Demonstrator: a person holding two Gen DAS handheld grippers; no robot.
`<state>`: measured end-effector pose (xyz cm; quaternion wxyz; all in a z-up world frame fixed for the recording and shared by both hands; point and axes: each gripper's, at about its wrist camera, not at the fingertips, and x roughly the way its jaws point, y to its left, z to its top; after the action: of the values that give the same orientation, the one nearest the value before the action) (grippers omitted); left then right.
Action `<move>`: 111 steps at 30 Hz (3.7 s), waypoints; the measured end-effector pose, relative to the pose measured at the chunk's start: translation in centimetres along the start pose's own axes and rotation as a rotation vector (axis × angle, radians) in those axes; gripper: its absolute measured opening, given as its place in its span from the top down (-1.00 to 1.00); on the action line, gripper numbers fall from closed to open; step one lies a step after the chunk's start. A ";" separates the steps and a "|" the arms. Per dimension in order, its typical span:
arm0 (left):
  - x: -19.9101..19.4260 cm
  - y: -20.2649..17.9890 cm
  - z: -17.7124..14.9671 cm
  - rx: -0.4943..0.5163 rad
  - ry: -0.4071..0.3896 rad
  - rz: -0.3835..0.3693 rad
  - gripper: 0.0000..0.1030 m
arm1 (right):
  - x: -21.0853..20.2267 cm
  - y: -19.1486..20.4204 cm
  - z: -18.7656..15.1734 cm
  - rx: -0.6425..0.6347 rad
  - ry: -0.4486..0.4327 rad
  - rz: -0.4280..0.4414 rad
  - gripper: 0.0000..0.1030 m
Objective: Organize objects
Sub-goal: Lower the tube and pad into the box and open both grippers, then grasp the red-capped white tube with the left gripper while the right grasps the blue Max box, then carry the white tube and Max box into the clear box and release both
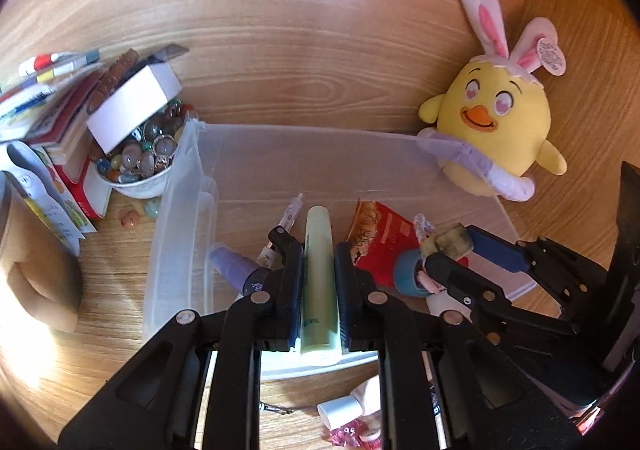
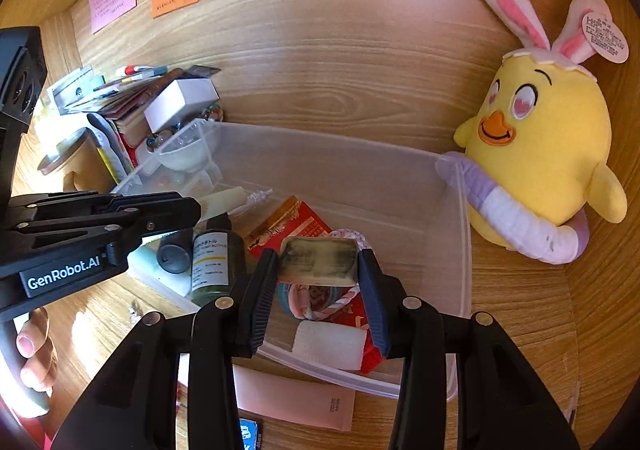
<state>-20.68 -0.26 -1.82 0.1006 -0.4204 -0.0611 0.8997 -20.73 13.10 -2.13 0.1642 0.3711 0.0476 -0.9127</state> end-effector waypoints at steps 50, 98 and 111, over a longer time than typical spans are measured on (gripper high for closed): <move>-4.9 -2.1 -11.4 0.067 0.059 0.061 -0.77 | -7.1 0.5 -7.9 -0.054 0.021 -0.008 -0.45; -7.5 -1.4 -13.8 0.078 -0.024 0.028 0.72 | -4.3 4.5 -9.0 -0.067 0.093 0.104 0.11; -9.2 -1.4 -11.5 0.060 -0.101 0.059 0.72 | -9.0 3.1 -5.9 -0.033 -0.062 0.083 0.11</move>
<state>-5.86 -0.74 -2.04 0.0834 -0.3727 -0.0265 0.9238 -9.72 13.85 -0.03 0.2092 0.3415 0.0420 -0.9153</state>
